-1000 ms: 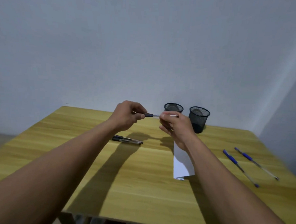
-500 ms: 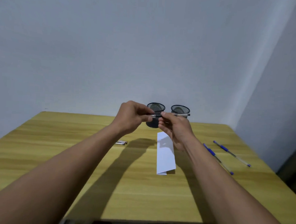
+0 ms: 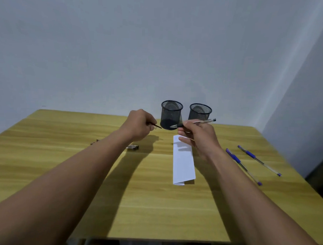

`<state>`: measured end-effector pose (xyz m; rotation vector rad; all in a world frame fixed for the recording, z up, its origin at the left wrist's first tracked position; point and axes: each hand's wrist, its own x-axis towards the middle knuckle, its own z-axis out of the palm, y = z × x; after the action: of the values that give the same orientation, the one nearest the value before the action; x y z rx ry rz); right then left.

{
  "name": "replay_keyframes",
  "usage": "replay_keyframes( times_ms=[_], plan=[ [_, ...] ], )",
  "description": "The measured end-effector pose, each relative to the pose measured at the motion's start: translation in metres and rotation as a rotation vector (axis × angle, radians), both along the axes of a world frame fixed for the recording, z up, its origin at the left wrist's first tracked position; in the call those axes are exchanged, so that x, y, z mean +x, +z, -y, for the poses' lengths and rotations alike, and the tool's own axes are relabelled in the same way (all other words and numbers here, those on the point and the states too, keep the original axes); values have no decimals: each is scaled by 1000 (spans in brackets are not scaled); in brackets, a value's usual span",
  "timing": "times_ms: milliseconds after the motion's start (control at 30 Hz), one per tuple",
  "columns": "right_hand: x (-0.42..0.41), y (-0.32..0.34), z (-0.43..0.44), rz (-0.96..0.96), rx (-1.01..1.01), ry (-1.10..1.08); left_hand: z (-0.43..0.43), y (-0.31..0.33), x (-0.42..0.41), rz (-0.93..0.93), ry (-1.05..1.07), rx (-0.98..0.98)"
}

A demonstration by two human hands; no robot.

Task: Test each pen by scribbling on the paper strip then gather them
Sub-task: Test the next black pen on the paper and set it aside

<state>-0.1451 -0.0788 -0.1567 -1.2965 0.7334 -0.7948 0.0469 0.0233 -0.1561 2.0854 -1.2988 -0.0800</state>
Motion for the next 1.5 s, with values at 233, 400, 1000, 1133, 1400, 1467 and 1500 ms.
replay_keyframes(
  times_ms=[233, 400, 1000, 1133, 1400, 1467, 1500],
  plan=[
    [7, -35, -4, -128, -68, -1, 34, -35, -3, 30, 67, 66],
    [-1, -48, 0, -123, -52, 42, 52, -52, -5, 17, 128, 73],
    [-6, -58, 11, 26, 66, -29, -8, -54, -85, 163, 22, 189],
    [-7, -58, 11, -30, 29, -29, -11, -59, -94, 229, 0, 253],
    [-8, -65, 26, -418, -449, -80, -13, -62, -96, 235, -17, 255],
    [-8, -67, 28, -406, -472, -72, -13, -63, -96, 247, -19, 264],
    [-7, -69, 29, -397, -476, -64, -13, -64, -95, 253, -18, 266]
  ],
)
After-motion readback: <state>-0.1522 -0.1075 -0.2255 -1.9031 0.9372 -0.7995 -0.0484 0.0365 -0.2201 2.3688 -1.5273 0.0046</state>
